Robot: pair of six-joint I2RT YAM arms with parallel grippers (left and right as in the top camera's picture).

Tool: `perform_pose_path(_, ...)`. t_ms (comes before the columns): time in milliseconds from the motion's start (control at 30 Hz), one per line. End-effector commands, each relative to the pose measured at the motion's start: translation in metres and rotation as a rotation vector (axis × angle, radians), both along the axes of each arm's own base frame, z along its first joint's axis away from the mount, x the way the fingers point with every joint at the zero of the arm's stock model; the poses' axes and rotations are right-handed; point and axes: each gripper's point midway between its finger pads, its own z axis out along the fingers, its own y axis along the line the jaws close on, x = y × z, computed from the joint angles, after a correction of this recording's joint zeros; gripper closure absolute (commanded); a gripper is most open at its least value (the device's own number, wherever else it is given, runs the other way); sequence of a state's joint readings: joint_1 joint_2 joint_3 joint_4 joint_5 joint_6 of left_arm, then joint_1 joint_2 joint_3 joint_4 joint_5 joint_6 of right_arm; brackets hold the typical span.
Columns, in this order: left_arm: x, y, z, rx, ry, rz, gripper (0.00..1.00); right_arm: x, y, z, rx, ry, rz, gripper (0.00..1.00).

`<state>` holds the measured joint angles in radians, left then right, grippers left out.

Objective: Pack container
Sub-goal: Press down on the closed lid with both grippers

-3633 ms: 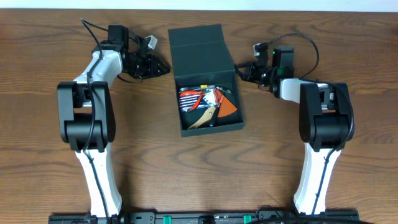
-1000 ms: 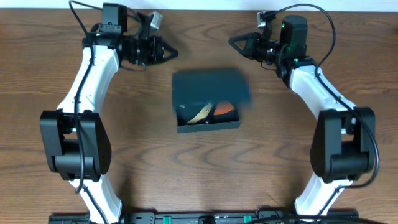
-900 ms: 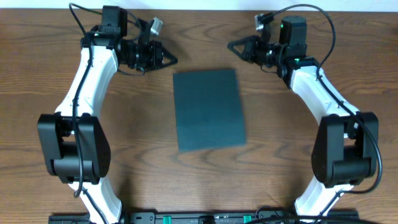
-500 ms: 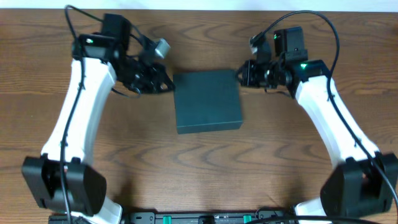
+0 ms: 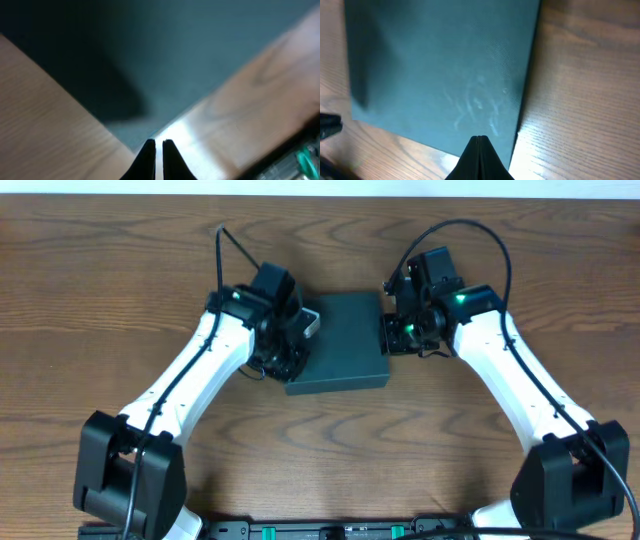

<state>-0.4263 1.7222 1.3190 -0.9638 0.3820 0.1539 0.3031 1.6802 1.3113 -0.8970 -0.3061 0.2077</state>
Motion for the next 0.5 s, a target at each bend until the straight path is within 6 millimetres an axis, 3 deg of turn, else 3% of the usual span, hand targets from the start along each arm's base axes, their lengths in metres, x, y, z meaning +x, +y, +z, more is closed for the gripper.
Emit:
perform_pose_path(0, -0.01, 0.01, -0.026, 0.044, 0.047, 0.047, 0.94, -0.01, -0.003, -0.029, -0.045, 0.053, 0.026, 0.99)
perform_pose_path(267, -0.016, 0.014, -0.046, 0.05, 0.055, 0.062, 0.94, -0.025, -0.006, -0.074, -0.074, 0.161, 0.03, 0.99)
perform_pose_path(367, -0.013, 0.013, -0.038, 0.043, 0.044, 0.082, 0.94, -0.026, -0.005, -0.07, -0.062, 0.162, 0.032, 0.99)
perform_pose_path(467, -0.005, 0.01, -0.012, 0.017, 0.003, 0.119, 0.94, -0.024, -0.002, -0.054, -0.03, 0.126, 0.043, 0.99)
